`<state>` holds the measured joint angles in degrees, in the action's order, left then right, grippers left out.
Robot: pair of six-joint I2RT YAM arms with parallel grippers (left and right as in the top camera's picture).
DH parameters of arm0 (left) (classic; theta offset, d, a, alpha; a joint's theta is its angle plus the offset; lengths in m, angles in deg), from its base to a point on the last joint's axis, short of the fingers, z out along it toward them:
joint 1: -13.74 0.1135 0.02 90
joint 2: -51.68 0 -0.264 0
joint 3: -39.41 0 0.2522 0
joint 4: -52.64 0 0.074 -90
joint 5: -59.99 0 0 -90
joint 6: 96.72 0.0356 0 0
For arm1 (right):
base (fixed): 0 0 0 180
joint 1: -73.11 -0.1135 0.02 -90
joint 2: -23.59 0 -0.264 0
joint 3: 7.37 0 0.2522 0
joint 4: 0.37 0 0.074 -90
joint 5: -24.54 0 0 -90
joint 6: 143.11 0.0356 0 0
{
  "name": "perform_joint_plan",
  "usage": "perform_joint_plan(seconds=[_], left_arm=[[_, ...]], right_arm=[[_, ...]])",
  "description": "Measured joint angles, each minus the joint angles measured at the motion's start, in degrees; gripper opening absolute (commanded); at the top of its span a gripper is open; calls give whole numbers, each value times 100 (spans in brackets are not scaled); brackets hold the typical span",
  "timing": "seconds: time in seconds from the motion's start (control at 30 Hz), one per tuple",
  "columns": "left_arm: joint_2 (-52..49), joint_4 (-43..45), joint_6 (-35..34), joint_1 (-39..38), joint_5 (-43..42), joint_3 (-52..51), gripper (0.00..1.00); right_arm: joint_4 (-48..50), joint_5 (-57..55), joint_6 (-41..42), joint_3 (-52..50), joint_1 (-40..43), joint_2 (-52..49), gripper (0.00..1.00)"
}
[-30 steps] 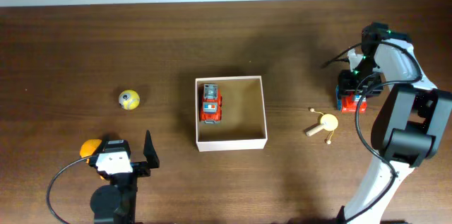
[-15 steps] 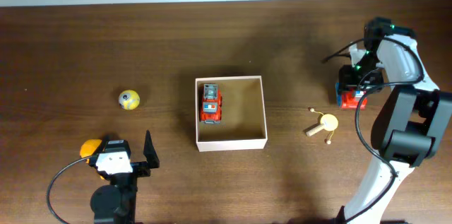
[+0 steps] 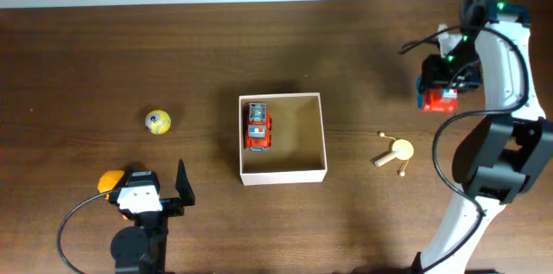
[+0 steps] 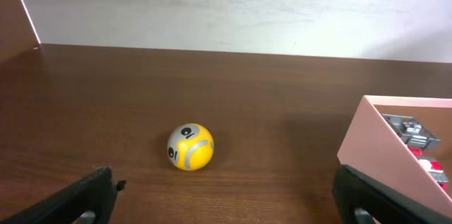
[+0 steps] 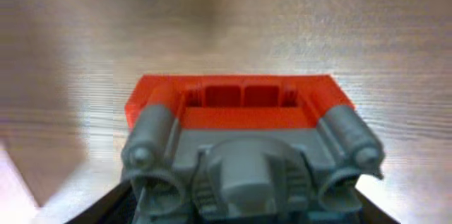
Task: Pack container
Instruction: 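Carry the fire truck left over the pink box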
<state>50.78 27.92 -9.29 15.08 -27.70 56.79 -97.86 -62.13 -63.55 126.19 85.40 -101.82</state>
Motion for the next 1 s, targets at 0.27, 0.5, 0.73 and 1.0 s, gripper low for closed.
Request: perform_joint_plan(seconds=[0.27,0.5,0.73,1.0], left_arm=[[0,0,0,0,0,0,99],[0,0,0,0,0,0,99],[0,0,0,0,0,0,99],[0,0,0,0,0,0,99]], right_arm=[[-588,111,26,1213,-885,0,59],[-632,136,428,1609,-2052,0,59],[-634,179,935,1609,-2979,0,59],[-634,221,1585,1611,-3818,0,59]])
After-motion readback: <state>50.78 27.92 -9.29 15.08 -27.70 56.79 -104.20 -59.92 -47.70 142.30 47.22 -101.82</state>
